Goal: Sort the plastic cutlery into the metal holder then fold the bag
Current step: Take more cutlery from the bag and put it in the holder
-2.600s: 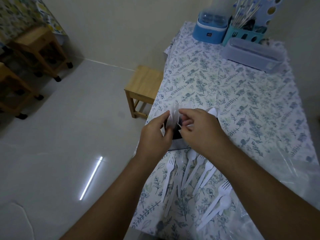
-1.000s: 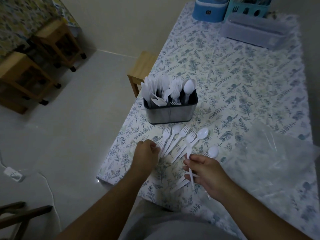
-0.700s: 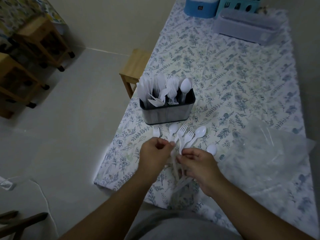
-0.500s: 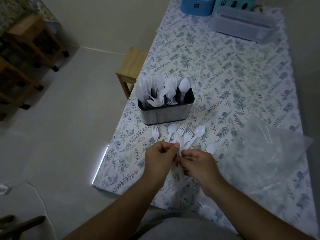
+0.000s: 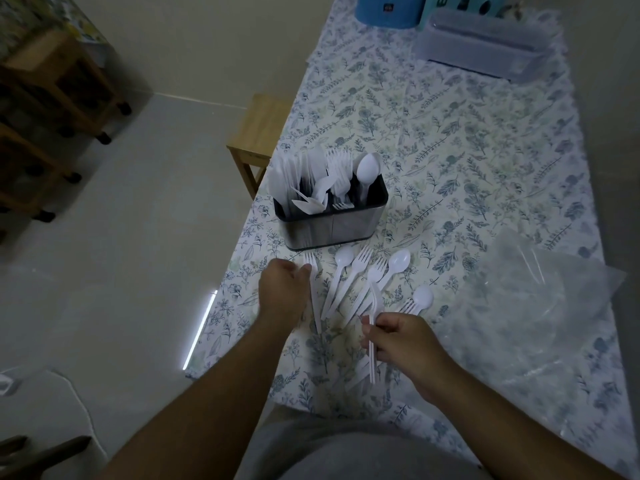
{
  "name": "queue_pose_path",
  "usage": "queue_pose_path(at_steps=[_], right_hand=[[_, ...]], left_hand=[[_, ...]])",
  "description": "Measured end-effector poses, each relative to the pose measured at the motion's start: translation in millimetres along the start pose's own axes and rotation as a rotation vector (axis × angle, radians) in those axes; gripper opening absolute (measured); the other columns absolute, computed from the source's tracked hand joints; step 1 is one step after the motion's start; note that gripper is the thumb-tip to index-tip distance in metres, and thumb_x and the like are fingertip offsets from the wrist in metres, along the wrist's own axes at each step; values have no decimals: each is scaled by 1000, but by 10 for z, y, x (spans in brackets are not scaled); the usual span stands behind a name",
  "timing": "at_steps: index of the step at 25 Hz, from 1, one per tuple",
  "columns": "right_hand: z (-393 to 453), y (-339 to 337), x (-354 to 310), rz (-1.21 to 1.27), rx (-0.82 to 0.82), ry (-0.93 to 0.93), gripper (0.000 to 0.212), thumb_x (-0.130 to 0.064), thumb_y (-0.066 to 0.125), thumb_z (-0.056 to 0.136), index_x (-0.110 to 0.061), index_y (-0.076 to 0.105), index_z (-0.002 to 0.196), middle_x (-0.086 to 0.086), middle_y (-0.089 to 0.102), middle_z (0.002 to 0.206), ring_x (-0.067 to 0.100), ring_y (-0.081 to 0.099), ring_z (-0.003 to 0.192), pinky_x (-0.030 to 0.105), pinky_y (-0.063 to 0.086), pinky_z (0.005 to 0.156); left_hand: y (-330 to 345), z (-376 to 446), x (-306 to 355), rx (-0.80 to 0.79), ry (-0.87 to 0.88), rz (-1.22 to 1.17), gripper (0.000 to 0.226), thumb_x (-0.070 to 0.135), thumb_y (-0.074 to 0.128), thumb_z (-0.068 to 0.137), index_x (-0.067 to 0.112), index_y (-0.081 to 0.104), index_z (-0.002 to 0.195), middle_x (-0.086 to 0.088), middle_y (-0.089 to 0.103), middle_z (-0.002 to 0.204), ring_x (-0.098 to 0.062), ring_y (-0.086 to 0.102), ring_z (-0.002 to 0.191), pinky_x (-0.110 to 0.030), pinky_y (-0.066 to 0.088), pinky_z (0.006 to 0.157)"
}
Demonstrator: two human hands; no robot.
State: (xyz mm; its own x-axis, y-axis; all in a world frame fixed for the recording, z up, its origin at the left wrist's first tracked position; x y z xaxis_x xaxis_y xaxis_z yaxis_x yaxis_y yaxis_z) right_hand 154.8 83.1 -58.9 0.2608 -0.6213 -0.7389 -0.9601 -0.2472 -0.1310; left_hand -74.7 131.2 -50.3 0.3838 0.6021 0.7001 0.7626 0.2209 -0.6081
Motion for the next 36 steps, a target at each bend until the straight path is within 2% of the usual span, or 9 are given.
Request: queue_pose_path(at_steps=[2,7,13,17,22,26,30,33,36], right_hand=[[-3,-38,-10,29,12,12,13,-11,69,94,-3,77,87,22,76,91,33,75,85,54,61,85],[-2,-168,-97,-28,59,-94,22,-19,70,94,2,71,86,25,63,78,41,68,77,58,58,86],[-25,-231,-176,-47,61,-130,21,-26,72,93,-14,74,76,3,75,74,23,75,76,48,63,83],[-54,-403,-53,-21,89,-88,33,-21,70,92,-12,65,61,10,65,64,34,70,71,44,62,79],[-108,-455,23,155,40,-31,30,-17,70,94,-3,67,68,16,60,74,27,71,77,48,61,89],[-98,-517,23,162,54,-32,22,-21,70,94,-7,75,78,14,71,83,27,73,85,49,60,90],[-76,-456,-23,255,16,-63,18,-15,65,97,-2,77,93,21,77,97,35,75,96,48,60,91],[-69,-476,23,242,29,-43,19,-10,64,97,6,73,92,29,74,94,38,75,91,51,60,91],[-79,-514,102,200,56,2,23,-15,68,95,7,71,88,33,71,96,43,72,95,52,60,89]], left_hand=[[116,99,23,-61,41,68,25,25,67,94,2,72,86,-12,72,79,-16,60,68,-24,47,64],[109,-227,258,-69,104,-79,14,28,72,89,16,71,81,8,68,71,-6,65,66,-20,47,61],[628,-845,478,-437,64,-347,24,29,74,88,13,75,70,-6,74,69,-21,74,73,-46,62,80],[593,-604,504,-244,298,77,25,33,68,92,11,73,81,-2,71,77,-10,64,67,-20,51,65],[671,-258,478,-210,408,487,21,22,71,88,10,66,105,-7,71,98,-24,68,89,-29,53,73],[560,-444,506,-231,298,135,20,21,74,88,23,72,108,2,77,90,-10,71,78,-20,55,71],[698,-967,471,-555,223,-203,25,11,71,91,24,75,111,3,79,98,-5,74,86,-23,59,81],[787,-995,420,-627,225,-164,32,5,59,94,24,75,114,6,75,107,-2,72,91,-20,57,85],[769,-742,500,-413,308,89,21,14,60,95,20,73,112,2,72,100,-5,67,75,-13,52,64]])
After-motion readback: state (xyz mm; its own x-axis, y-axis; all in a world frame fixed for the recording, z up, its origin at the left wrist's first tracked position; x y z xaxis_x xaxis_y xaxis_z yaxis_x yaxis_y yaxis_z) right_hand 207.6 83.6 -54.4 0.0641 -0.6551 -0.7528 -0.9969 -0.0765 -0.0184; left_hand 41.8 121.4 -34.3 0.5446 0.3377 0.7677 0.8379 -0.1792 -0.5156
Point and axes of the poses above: each hand's wrist, its own z-axis towards the middle knuckle, its own y-axis out of the palm, x = y × z, the point moved 6 cm from there along z, towards the middle knuckle
